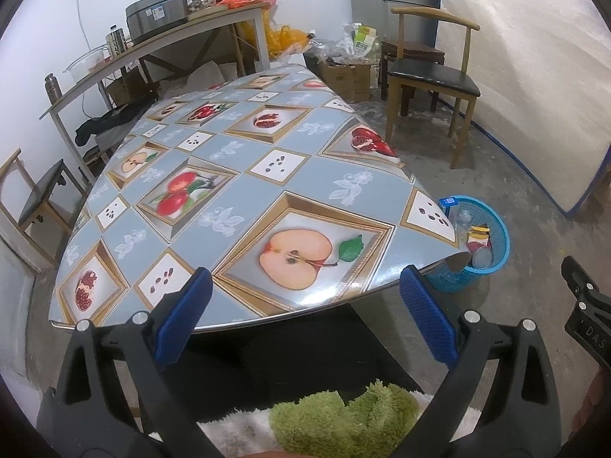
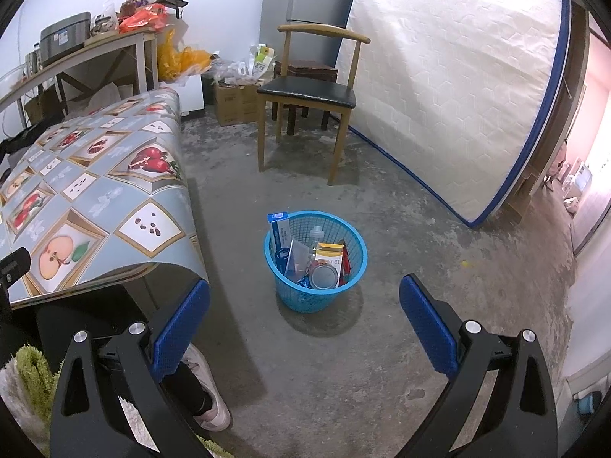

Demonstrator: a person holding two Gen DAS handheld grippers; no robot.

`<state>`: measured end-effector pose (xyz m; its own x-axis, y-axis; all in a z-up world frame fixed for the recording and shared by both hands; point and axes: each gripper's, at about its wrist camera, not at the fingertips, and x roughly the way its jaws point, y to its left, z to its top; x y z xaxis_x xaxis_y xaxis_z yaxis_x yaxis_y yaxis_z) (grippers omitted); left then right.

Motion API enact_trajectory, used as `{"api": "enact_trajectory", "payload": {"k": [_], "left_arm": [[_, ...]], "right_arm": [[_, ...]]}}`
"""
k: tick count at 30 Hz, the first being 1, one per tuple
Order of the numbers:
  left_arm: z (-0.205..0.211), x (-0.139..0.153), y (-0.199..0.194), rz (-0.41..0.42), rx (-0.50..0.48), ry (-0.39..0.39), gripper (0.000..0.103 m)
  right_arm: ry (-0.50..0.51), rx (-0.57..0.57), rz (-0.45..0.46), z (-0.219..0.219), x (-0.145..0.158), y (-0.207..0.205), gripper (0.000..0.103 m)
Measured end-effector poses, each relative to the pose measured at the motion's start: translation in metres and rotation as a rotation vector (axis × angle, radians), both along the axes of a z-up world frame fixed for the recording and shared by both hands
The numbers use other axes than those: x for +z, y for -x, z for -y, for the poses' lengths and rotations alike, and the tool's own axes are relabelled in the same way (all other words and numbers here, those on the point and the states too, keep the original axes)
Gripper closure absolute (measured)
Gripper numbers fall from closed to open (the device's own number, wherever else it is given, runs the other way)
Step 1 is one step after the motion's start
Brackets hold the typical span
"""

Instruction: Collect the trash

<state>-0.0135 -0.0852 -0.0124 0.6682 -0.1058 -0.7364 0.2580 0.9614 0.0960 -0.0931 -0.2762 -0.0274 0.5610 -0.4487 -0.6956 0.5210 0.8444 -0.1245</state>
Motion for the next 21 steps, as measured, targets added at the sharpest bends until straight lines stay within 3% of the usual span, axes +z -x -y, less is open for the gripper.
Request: {"api": "enact_trajectory", "payload": {"k": [21], "left_arm": [[-0.0012,-0.0004,-0.0011,-0.003,0.002,0.002,0.009]], "right_arm": [[0.004,0.007,-0.001,-0.0003,0.0012,-0.003,0.007]]}}
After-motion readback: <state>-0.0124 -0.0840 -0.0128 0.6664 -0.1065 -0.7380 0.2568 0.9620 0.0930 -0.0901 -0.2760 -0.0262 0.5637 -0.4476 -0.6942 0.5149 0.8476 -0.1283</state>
